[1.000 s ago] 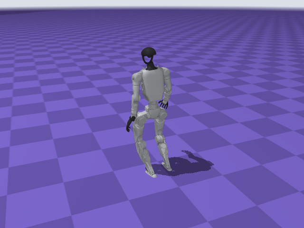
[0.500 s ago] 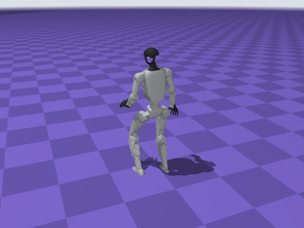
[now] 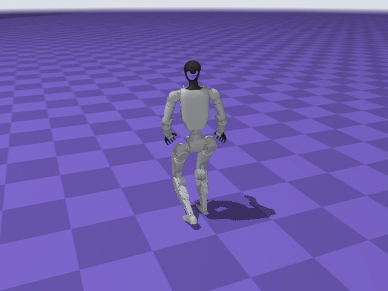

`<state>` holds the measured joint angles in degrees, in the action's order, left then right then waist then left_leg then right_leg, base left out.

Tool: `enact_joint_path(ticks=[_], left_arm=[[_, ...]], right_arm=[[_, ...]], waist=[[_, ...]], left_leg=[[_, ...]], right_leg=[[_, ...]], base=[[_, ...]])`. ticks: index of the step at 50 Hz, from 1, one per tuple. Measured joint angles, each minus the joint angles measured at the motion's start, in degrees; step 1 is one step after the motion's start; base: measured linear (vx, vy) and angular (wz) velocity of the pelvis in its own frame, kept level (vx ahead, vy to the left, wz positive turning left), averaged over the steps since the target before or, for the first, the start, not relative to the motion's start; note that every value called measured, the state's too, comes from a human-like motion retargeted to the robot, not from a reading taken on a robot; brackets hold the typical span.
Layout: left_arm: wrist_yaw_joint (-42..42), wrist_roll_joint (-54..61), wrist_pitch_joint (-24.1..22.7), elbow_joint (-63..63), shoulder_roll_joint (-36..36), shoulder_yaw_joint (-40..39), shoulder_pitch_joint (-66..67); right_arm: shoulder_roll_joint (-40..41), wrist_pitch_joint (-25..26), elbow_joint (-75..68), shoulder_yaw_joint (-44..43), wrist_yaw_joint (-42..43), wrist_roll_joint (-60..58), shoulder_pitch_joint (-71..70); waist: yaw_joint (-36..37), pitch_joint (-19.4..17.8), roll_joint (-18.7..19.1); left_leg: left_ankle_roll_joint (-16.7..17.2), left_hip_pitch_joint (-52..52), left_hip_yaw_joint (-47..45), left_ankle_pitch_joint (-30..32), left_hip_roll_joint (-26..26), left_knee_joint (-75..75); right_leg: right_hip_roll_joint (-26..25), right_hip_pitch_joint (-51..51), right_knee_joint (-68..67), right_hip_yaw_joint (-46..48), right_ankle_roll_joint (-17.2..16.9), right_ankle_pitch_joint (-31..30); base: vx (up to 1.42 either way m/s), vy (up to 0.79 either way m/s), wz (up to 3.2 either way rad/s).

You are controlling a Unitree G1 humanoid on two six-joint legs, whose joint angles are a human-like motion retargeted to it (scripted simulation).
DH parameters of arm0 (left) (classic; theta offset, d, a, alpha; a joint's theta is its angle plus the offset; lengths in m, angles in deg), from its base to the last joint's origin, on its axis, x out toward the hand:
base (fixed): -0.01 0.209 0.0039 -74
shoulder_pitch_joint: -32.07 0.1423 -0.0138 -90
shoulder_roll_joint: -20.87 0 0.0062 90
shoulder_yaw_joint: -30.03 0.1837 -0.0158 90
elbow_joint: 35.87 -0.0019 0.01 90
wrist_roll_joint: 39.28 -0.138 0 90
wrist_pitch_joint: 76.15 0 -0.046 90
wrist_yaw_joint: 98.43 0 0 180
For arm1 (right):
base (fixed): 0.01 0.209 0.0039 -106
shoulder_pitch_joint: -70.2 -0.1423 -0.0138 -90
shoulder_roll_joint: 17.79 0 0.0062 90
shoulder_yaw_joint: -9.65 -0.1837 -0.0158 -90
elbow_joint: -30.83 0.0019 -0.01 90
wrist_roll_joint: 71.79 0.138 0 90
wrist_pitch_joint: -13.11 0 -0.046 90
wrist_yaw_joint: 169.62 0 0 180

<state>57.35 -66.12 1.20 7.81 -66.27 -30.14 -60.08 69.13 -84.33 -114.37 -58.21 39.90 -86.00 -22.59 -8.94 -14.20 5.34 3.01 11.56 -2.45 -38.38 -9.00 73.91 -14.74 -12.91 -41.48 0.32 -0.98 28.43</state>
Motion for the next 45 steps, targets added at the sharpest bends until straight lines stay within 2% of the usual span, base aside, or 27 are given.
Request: enact_joint_path(ticks=[2,5,7,10,12,13,14,16,18,20,23,25,27,28,30,31,35,38,40,42,45], left_arm=[[-1.7,0.5,-1.8,5.6,1.9,0.7,-1.6],[-4.6,1.1,-4.0,13.2,5.2,0.7,-4.4],[-6.7,1.7,-4.8,16.7,7.1,0.2,-5.9],[-9.3,2.9,-5.1,18.8,8.0,-0.6,-5.7],[-10.4,4.1,-4.9,18.0,7.8,-1.0,-4.5],[-10.9,5.1,-4.8,16.7,7.7,-1.2,-3.7],[-11.0,5.6,-4.5,15.3,7.2,-1.5,-2.4],[-10.8,6.4,-3.6,11.5,5.8,-2.0,0.9],[-10.6,6.9,-3.0,3.9,3.7,-2.9,3.4],[-9.7,7.5,-1.1,-3.1,1.6,-4.1,6.5],[-8.3,8.6,1.1,-15.8,-1.9,-6.4,9.0],[-6.8,9.1,2.5,-21.9,-4.0,-7.4,10.6],[-4.7,9.2,3.5,-25.7,-6.1,-8.0,12.1],[-3.6,9.2,3.8,-26.7,-7.0,-7.8,13.2],[-0.1,9.1,4.0,-28.0,-8.5,-7.8,13.8],[1.1,9.0,3.9,-28.1,-9.3,-7.3,14.6],[7.2,8.7,3.2,-26.4,-10.6,-5.7,15.5],[10.8,9.1,2.5,-22.2,-9.1,-5.0,14.1],[12.5,10.4,2.4,-16.9,-6.5,-4.7,12.5],[11.5,11.6,1.6,-12.0,-4.9,-4.8,10.7],[8.7,13.3,0.1,-3.8,-2.2,-5.4,7.7]], right_arm=[[-0.5,0.5,-1.4,-1.3,1.9,-1.0,2.0],[-1.2,0.7,-2.2,-3.0,4.3,-2.6,4.0],[-1.5,0.8,-2.2,-3.5,5.2,-3.1,4.8],[-1.5,0.8,-2.8,-3.1,5.8,-3.4,5.9],[-1.2,0.9,-3.6,-2.6,6.1,-3.6,5.9],[-1.0,0.8,-4.5,-2.3,6.3,-3.6,5.3],[-0.8,0.7,-5.0,-2.0,6.5,-3.7,5.1],[0.0,0.6,-5.4,-1.7,6.7,-3.9,4.6],[1.3,0.0,-6.7,-0.8,6.9,-3.6,2.9],[2.4,-0.5,-6.8,-0.3,7.2,-3.5,1.2],[4.0,-1.7,-6.0,1.2,7.9,-3.4,-3.6],[4.3,-2.5,-4.3,2.0,8.6,-3.9,-7.2],[4.1,-3.1,-2.5,2.5,9.5,-4.6,-10.8],[4.0,-3.4,-1.5,2.5,10.0,-4.8,-12.2],[3.4,-3.3,0.5,2.2,10.4,-4.7,-15.5],[3.3,-3.3,1.2,1.8,10.7,-4.4,-16.0],[2.6,-3.2,4.1,0.0,10.6,-1.8,-16.6],[1.3,-2.9,6.1,-1.5,9.1,1.0,-14.8],[-0.4,-2.4,8.1,-3.4,7.3,3.2,-12.7],[-1.3,-2.4,8.6,-4.5,6.3,4.0,-10.0],[-2.2,-2.5,8.2,-5.9,4.7,4.5,-5.8]], waist=[[-1.1,0.7,-0.2],[-3.3,1.4,-2.9],[-4.5,2.0,-5.4],[-4.7,1.4,-7.7],[-4.3,2.0,-9.2],[-4.9,3.8,-11.8],[-4.5,4.4,-13.2],[-2.7,5.1,-15.1],[-1.1,6.6,-18.2],[0.9,7.2,-20.9],[3.5,6.7,-21.9],[4.5,6.0,-20.4],[4.7,5.4,-18.3],[4.4,4.9,-18.6],[3.7,5.4,-16.4],[2.9,5.1,-17.0],[0.5,4.7,-18.2],[0.5,4.5,-16.5],[2.5,3.6,-12.5],[2.9,3.1,-10.9],[2.6,2.5,-10.3]], left_leg=[[-1.0,-2.4,-0.1,-1.2,3.0,-5.4],[-4.3,-4.5,-1.5,-3.5,8.0,-18.8],[-5.8,-4.1,-3.1,-1.9,11.1,-27.3],[-5.9,-2.2,-6.0,1.2,12.5,-32.0],[-5.9,-1.2,-7.5,4.1,14.2,-35.1],[-6.4,-2.6,-7.7,8.4,18.4,-42.7],[-6.5,-2.3,-8.4,10.6,20.1,-44.8],[-6.4,0.0,-10.2,12.6,21.3,-43.9],[-6.9,-2.4,-10.5,18.5,25.0,-52.9],[-7.1,-1.6,-12.1,21.7,26.8,-55.1],[-6.8,-0.8,-14.1,24.7,24.9,-57.1],[-6.2,1.9,-15.5,24.9,20.8,-54.8],[-5.2,5.6,-15.3,23.6,16.4,-52.1],[-4.7,7.3,-14.8,22.7,15.9,-51.4],[-3.8,10.8,-14.2,21.0,12.6,-51.4],[-3.8,11.7,-14.5,19.8,12.9,-49.3],[-4.7,14.7,-14.3,13.3,13.1,-37.3],[-5.4,15.4,-13.0,7.1,10.6,-24.7],[-5.3,14.4,-11.0,2.4,6.2,-17.5],[-5.5,11.9,-9.8,0.2,5.6,-15.2],[-6.3,6.9,-8.4,-1.8,7.7,-17.8]], right_leg=[[-0.2,-3.3,0.9,-1.1,-1.4,-2.2],[1.5,-8.2,1.8,-4.3,-5.1,-4.5],[4.2,-11.8,1.1,-7.1,-7.4,-2.6],[8.8,-14.9,-4.8,-5.7,-7.5,1.7],[13.5,-14.8,-11.6,-4.3,-6.6,5.5],[18.6,-14.9,-16.0,-4.6,-6.4,8.2],[22.0,-13.7,-19.6,-4.5,-5.9,9.9],[26.6,-9.5,-25.0,-4.4,-5.1,12.1],[31.5,-4.3,-26.5,-5.0,-5.5,13.8],[34.6,0.2,-25.7,-5.5,-6.2,14.9],[33.9,5.1,-19.0,-4.7,-5.8,17.8],[30.8,5.6,-14.1,-3.8,-4.0,19.6],[27.1,4.7,-10.7,-3.0,-2.0,20.5],[27.0,4.1,-10.7,-2.9,-1.8,20.9],[23.4,1.5,-8.7,-2.4,-0.7,19.6],[24.0,0.8,-9.7,-2.5,-0.8,19.6],[24.2,-2.1,-12.2,-3.7,-1.7,18.8],[20.7,-3.3,-12.6,-4.6,-1.8,17.7],[14.8,-2.4,-9.1,-4.7,-1.1,15.3],[12.5,-2.1,-8.1,-4.8,-1.1,14.2],[12.0,-1.4,-7.1,-4.6,-1.5,13.8]], base=[[-0.34,0.03,-0.69],[-0.37,0.03,-0.53],[-0.41,0.02,-0.37],[-0.50,-0.06,-0.56],[-0.48,-0.11,-0.26],[-0.46,-0.13,0.08],[-0.51,-0.15,0.00],[-0.57,-0.17,-0.28],[-0.50,-0.18,-0.28],[-0.54,-0.19,-0.47],[-0.55,-0.19,-0.74],[-0.58,-0.19,-0.75],[-0.56,-0.19,-0.61],[-0.52,-0.18,-0.46],[-0.44,-0.16,-0.40],[-0.40,-0.14,-0.29],[-0.28,-0.10,-0.42],[-0.15,-0.05,-0.82],[-0.07,-0.02,-1.08],[-0.05,-0.01,-0.73],[-0.02,0.01,-0.31]])
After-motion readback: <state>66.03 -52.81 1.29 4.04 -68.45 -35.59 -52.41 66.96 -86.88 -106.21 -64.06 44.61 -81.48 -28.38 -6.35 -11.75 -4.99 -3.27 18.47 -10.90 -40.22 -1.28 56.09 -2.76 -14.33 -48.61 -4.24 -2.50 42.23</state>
